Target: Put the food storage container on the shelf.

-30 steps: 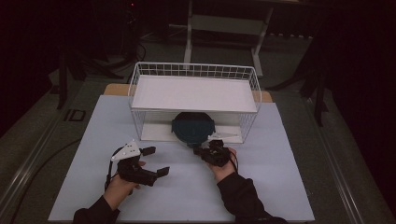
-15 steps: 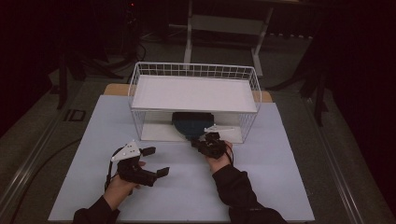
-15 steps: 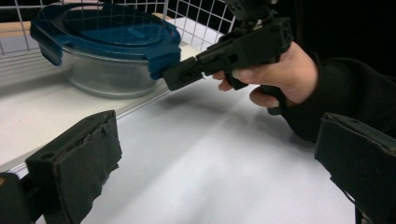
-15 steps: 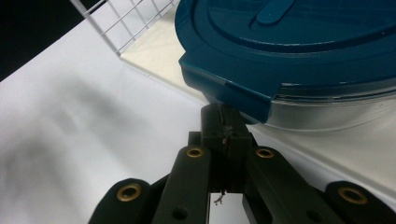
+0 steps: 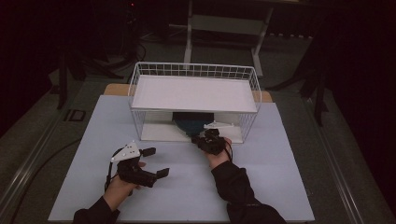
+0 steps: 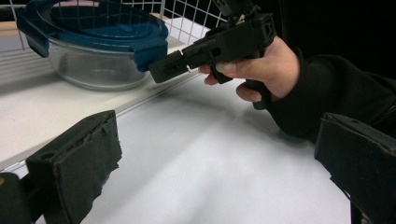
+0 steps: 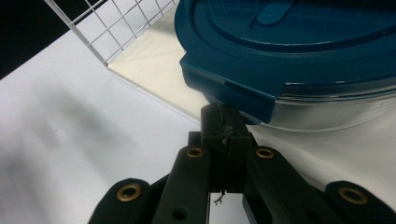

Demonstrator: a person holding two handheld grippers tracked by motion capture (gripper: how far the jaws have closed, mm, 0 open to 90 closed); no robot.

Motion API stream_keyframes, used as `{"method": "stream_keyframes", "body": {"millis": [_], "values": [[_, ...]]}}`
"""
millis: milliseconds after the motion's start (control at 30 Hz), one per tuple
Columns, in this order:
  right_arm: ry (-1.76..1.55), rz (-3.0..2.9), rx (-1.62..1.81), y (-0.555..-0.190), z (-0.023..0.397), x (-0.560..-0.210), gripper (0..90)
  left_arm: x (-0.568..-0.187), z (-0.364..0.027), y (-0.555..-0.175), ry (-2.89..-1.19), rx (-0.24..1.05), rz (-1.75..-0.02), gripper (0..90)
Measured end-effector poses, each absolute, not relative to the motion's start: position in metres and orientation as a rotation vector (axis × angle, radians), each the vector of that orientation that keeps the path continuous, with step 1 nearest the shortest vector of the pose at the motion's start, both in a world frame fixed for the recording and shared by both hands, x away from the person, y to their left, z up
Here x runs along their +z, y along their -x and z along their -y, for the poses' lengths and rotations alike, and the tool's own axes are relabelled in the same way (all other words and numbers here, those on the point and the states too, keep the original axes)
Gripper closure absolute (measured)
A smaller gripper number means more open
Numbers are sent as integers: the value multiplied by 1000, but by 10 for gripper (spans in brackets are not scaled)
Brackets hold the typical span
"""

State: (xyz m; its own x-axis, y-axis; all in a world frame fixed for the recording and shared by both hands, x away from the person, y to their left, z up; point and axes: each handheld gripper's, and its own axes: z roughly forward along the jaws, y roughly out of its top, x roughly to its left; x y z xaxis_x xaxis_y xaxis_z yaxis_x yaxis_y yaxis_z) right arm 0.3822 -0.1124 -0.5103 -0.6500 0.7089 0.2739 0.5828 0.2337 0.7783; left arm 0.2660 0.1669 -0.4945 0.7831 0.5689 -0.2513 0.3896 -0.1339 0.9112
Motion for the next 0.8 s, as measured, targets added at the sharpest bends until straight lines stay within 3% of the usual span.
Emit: {"method": "stream_keyframes", "body": {"millis": [233, 400, 633, 700, 800], "values": [[-1254, -2347, 1387, -381, 116, -511, 898, -494, -167, -266, -1754, 182, -751, 4], [-1217, -2358, 1408, -372, 114, -510, 822, -493, -167, -265, -1751, 184, -747, 4], [-1193, -2318, 1496, -355, 127, -502, 444, -490, -165, -262, -1743, 187, -739, 4], [-1175, -2318, 1533, -351, 132, -500, 289, -491, -162, -261, -1755, 184, -733, 4], [-1156, -2344, 1590, -349, 141, -497, 160, -491, -161, -261, -1759, 184, -730, 4]]}}
